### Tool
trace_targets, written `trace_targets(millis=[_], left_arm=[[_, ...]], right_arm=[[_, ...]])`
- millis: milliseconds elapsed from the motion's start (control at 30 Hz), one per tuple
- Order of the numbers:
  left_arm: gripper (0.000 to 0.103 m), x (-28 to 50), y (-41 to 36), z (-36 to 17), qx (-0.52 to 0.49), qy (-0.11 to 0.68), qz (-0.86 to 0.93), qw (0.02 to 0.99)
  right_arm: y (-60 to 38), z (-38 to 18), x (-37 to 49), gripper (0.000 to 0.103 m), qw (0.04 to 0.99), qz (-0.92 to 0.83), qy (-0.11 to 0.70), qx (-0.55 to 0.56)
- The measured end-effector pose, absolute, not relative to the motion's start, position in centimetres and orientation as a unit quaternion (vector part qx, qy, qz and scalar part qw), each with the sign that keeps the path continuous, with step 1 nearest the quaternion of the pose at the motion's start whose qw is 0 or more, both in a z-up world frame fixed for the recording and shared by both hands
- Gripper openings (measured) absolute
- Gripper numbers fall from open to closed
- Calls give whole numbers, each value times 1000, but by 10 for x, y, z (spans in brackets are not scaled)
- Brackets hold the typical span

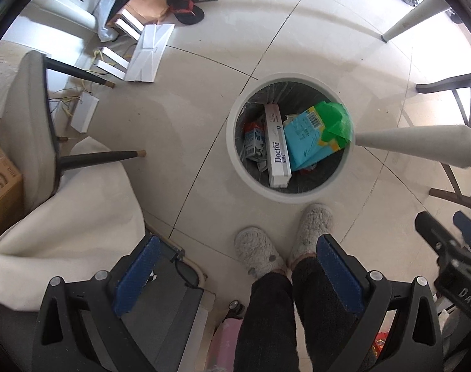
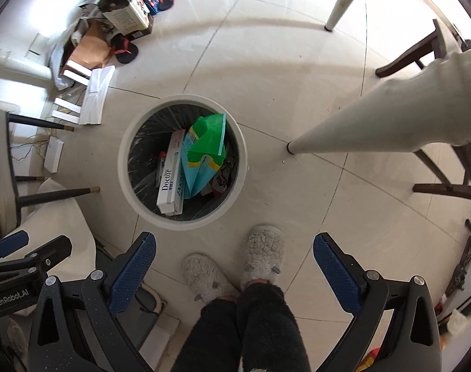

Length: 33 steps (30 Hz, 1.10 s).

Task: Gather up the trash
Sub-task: 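Move both tools back up over the table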

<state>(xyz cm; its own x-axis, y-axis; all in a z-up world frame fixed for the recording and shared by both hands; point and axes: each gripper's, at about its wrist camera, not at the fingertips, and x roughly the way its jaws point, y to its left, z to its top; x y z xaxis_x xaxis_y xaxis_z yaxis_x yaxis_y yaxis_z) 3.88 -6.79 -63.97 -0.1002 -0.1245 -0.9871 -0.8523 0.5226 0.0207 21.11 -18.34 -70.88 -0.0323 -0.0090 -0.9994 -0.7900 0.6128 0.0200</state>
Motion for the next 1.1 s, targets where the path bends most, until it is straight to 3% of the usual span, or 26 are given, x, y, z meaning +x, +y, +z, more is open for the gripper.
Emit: trace_targets(millis=[700, 1100], left_arm=[[103, 6, -117, -396, -363, 591, 352, 628], [103, -2, -113, -309, -339, 542, 383, 667]], right_arm=[[-234, -416, 190, 102, 642, 376, 612, -267], [-252, -319, 184, 102, 641, 414, 604, -228]])
